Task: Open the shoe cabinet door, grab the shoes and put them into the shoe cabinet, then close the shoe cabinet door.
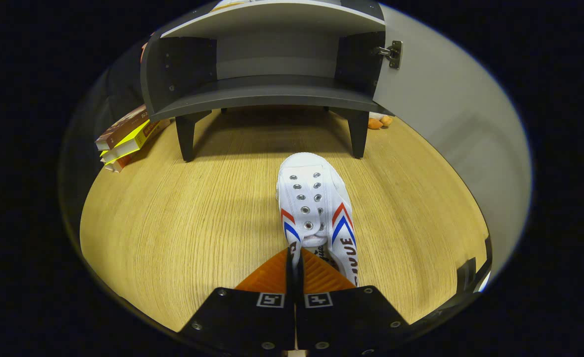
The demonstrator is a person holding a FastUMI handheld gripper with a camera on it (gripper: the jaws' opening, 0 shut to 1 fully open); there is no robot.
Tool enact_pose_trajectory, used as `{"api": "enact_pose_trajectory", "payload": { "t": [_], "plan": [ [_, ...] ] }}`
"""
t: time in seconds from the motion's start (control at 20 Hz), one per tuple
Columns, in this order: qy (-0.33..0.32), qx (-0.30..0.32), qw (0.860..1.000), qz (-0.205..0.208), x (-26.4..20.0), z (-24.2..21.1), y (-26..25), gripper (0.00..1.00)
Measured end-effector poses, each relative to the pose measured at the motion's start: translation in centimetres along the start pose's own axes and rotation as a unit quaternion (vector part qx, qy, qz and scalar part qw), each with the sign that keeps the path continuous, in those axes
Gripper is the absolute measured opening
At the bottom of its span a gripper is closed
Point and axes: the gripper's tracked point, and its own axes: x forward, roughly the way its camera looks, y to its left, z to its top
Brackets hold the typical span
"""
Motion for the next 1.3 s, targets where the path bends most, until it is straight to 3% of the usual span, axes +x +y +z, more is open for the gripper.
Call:
{"api": "enact_pose_trajectory", "payload": {
  "t": [0.35,0.9,1.3],
  "plan": [
    [-0.079,0.027,0.997,-0.006,-7.2,6.9,-0.8,0.00],
    [-0.231,-0.032,0.973,-0.005,-24.4,22.7,-0.3,0.00],
    [-0.295,-0.073,0.953,-0.019,-27.9,33.3,0.5,0.00]
  ]
}}
